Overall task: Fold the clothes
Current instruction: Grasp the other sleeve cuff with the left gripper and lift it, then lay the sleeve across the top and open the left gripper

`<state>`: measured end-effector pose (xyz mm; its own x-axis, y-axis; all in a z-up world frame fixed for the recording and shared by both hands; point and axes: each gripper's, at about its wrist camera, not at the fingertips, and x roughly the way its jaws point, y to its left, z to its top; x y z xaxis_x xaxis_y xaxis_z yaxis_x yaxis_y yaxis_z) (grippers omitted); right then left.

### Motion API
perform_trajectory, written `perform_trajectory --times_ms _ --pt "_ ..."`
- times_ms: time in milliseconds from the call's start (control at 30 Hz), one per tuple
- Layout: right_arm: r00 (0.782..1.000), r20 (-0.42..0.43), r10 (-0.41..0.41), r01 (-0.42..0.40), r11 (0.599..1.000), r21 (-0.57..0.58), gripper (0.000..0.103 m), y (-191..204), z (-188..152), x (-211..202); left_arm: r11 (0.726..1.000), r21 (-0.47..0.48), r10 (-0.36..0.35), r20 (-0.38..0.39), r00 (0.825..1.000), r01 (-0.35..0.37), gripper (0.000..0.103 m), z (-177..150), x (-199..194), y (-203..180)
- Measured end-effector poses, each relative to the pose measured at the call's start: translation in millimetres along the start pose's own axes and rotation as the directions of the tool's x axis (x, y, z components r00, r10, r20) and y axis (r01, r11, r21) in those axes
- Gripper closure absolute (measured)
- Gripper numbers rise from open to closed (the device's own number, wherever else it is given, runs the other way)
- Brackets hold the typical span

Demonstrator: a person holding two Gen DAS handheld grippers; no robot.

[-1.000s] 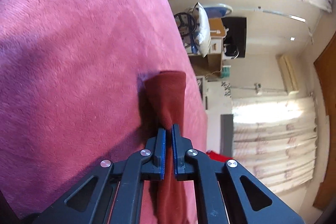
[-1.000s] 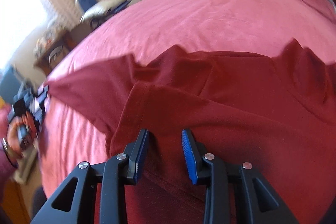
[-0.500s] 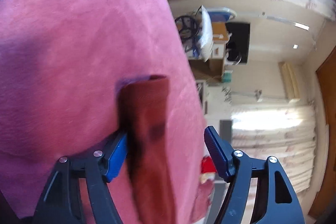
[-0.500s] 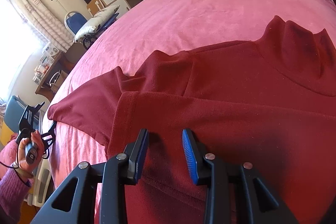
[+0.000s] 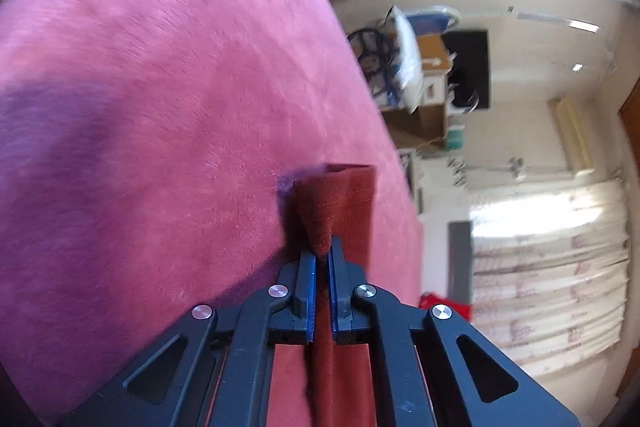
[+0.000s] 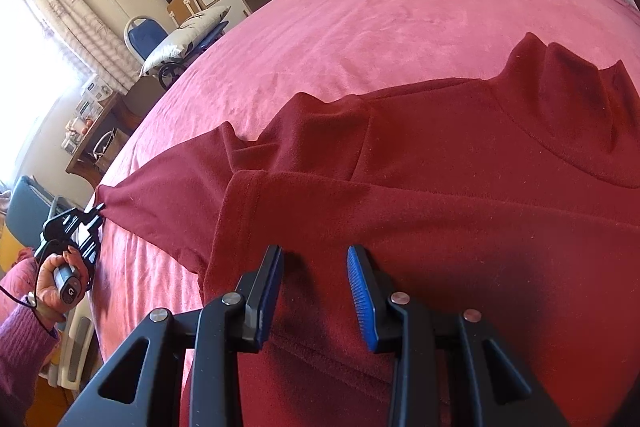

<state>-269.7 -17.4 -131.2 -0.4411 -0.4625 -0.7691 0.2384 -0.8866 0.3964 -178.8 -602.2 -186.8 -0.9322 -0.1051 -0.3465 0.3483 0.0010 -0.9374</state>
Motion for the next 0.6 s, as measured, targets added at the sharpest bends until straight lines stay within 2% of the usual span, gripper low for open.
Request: perform_trajectory --times_ms 100,200,267,333,400,433,533,600 --pt "1.000 0.016 0.012 -0.012 0.999 0.034 0.070 -4 -1 -4 0.996 -0.018 -0.092 0.008 0.996 0.092 0.098 -7 -5 -12" --pt "0.998 0.032 0.053 -0.056 0.992 0.111 0.070 -14 -7 -11 0.978 0.064 -0.196 -0.037 0.980 0.198 0.098 -20 -6 -50" --pt "0.995 0.053 0.079 -0.087 0.981 0.175 0.070 -25 -14 -21 0.949 0.168 -0.251 -0.101 0.963 0.266 0.098 -37 -5 -86" --pt "0.994 0.068 0.091 -0.104 0.969 0.225 0.069 -36 -21 -33 0.904 0.257 -0.297 -0.197 0.934 0.341 0.098 -66 1 -126" --pt "0.991 0.089 0.101 -0.122 0.957 0.264 0.069 -47 -28 -51 0.855 0.316 -0.315 -0.314 0.896 0.412 0.098 -108 8 -160" --pt "0.989 0.102 0.104 -0.129 0.951 0.281 0.069 -53 -32 -60 0.833 0.326 -0.317 -0.379 0.869 0.446 0.098 -135 12 -173" --pt "0.983 0.150 0.103 -0.147 0.936 0.320 0.069 -71 -42 -93 0.770 0.335 -0.299 -0.561 0.772 0.542 0.098 -219 22 -208" --pt "0.980 0.179 0.086 -0.143 0.929 0.340 0.069 -85 -50 -117 0.746 0.320 -0.264 -0.663 0.701 0.584 0.098 -284 24 -216"
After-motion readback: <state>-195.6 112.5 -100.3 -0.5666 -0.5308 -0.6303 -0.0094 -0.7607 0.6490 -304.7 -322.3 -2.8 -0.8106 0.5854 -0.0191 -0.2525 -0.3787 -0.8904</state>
